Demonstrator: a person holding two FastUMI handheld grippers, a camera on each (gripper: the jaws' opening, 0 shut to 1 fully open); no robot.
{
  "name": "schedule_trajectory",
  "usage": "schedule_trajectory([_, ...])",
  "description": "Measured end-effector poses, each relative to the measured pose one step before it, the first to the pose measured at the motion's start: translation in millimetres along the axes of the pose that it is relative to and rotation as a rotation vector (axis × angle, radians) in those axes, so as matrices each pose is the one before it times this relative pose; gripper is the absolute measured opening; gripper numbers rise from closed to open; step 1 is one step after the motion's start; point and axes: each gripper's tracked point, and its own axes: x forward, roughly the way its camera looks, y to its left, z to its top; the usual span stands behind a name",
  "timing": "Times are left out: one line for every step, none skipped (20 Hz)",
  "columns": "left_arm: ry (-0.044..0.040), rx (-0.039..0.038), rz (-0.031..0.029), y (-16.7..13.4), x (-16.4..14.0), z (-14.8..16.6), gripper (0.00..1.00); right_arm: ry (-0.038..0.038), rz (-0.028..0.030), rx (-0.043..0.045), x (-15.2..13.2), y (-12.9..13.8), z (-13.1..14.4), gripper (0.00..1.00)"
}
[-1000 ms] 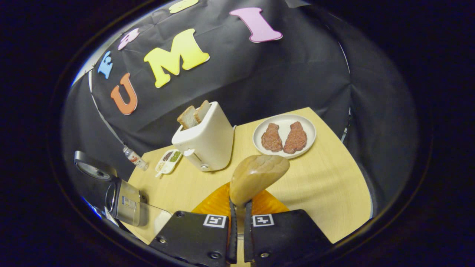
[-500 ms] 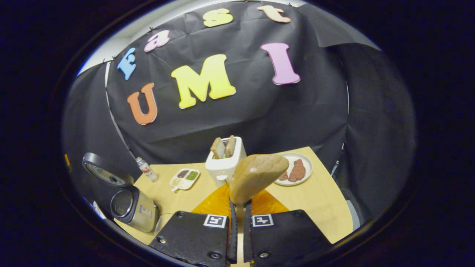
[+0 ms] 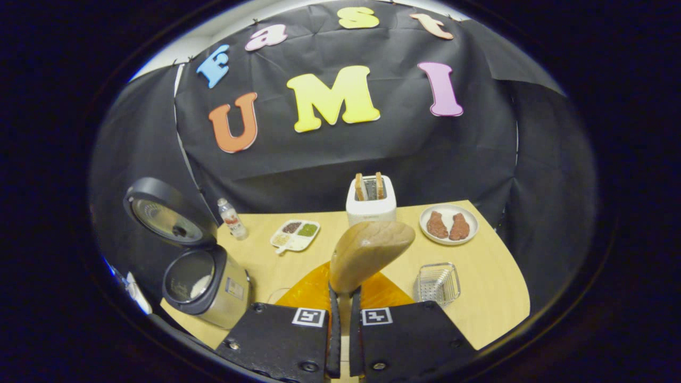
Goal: Close the left gripper, press the button to open the rice cooker; take a wooden spoon from the chopstick holder with the right hand, scoop a spoonful of rice and pour it into the rice cooker, then put the wooden spoon back into the chopstick holder.
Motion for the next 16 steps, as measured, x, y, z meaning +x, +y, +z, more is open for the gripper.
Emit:
schedule_trajectory([0.01041,-0.00022,-0.00032,4.44,-1.63,-3.39,0.95,0.00346,-0.02469,-0.03264,8.26,0.54,-11.05,0.11])
schedule_trajectory([0.01086,0.00001,0.00124,4.52,-3.30,-3.52,0.95,0.00470,-0.02518,-0.03907,7.13,0.55,-10.58,0.11])
schedule_trajectory([0.00872,0.00111,-0.00023,3.73,-2.81,-1.30,0.95,0.00148,-0.02937,-0.04111,6.52,0.56,-9.72,0.11])
schedule_trajectory([0.00583,0.00435,0.00015,3.08,-1.03,-1.30,0.95,-0.01109,-0.02806,-0.04743,5.32,1.15,-5.81,0.12])
schedule_trajectory([0.00913,0.00640,0.00058,2.80,-0.99,-1.99,0.95,-0.01279,-0.02613,-0.04272,5.80,4.11,-4.82,0.12])
schedule_trajectory([0.00916,0.00788,-0.00033,2.42,-0.56,-3.81,0.95,-0.01463,-0.02234,-0.04449,4.08,6.19,-5.60,0.12])
schedule_trajectory([0.00944,0.00632,-0.00634,0.94,-0.83,-2.78,0.95,-0.01418,-0.01639,-0.03445,3.00,5.02,-2.42,0.12])
schedule_trajectory([0.01173,0.00748,-0.00923,-0.93,-0.09,-3.21,0.94,-0.01467,-0.01794,-0.03446,3.47,5.42,-1.85,0.11])
schedule_trajectory([0.00662,0.00725,-0.00345,2.57,-0.94,-1.44,0.94,-0.00222,-0.00920,-0.01987,6.35,6.65,-4.41,0.11])
schedule_trajectory([0.00642,0.00532,-0.00312,1.43,-0.77,-1.81,0.95,0.00931,0.00452,-0.00232,3.49,8.94,-6.10,0.12])
schedule_trajectory([0.00550,0.00378,-0.00236,1.26,-0.99,-2.95,0.94,0.01769,0.01390,0.01547,4.46,9.26,-5.48,0.11])
schedule_trajectory([0.00484,0.00173,-0.00034,1.22,-0.43,-1.53,0.95,0.00392,0.00399,0.01771,2.62,5.67,-1.16,0.11])
schedule_trajectory([0.00061,-0.00068,0.00290,3.06,-1.12,0.03,0.94,0.00155,0.01093,0.01651,1.82,4.00,0.40,0.12])
schedule_trajectory([-0.00166,-0.00219,0.00490,2.03,-1.54,0.72,0.94,0.00385,0.02574,0.02268,1.00,7.32,-0.09,0.12])
schedule_trajectory([0.00103,-0.00219,0.00668,4.12,-1.31,-1.14,0.94,0.01023,0.02881,0.02359,-0.33,7.55,-2.88,0.12])
schedule_trajectory([0.00578,-0.00320,0.00713,2.75,-1.04,-2.45,0.94,0.01446,0.03404,0.02480,-0.83,7.99,-2.42,0.12])
